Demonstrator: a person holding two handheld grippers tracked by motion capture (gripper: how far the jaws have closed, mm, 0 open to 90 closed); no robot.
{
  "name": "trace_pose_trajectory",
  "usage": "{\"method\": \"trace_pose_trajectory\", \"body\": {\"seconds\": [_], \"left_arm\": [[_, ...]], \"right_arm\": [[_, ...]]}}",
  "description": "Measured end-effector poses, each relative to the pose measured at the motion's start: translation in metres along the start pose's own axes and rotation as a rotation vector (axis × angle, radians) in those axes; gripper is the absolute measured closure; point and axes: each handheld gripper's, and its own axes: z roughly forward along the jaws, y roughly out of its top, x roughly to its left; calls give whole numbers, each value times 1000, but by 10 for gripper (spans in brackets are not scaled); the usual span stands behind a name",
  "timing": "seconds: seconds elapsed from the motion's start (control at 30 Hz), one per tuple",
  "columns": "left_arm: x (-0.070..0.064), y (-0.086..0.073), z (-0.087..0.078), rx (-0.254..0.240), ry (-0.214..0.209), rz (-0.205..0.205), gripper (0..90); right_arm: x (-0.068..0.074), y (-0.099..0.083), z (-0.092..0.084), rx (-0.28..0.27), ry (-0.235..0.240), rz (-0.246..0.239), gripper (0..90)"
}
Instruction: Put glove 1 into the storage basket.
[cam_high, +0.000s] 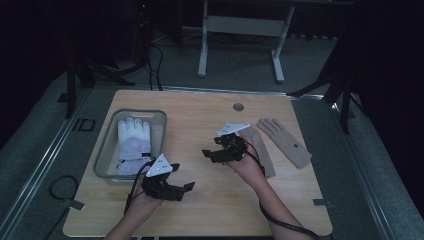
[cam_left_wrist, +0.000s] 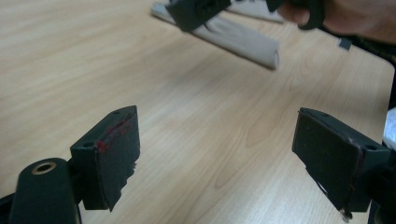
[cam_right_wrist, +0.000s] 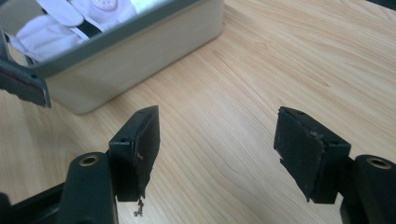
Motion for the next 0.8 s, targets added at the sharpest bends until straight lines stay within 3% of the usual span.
{"method": "trace_pose_trajectory", "body": {"seconds": [0.27,0.53,0.8], "left_arm": [[-8,-15,23,24,-16,25,154],[-11,-29,33,4,-17,47,151],[-10,-38,36,-3,11,67,149]], "right_arm": [[-16,-25,-14,5,-22,-2,302],[-27,-55,-28,26,-57,12,287],[-44,-86,-43,26,-76,34,293]]}}
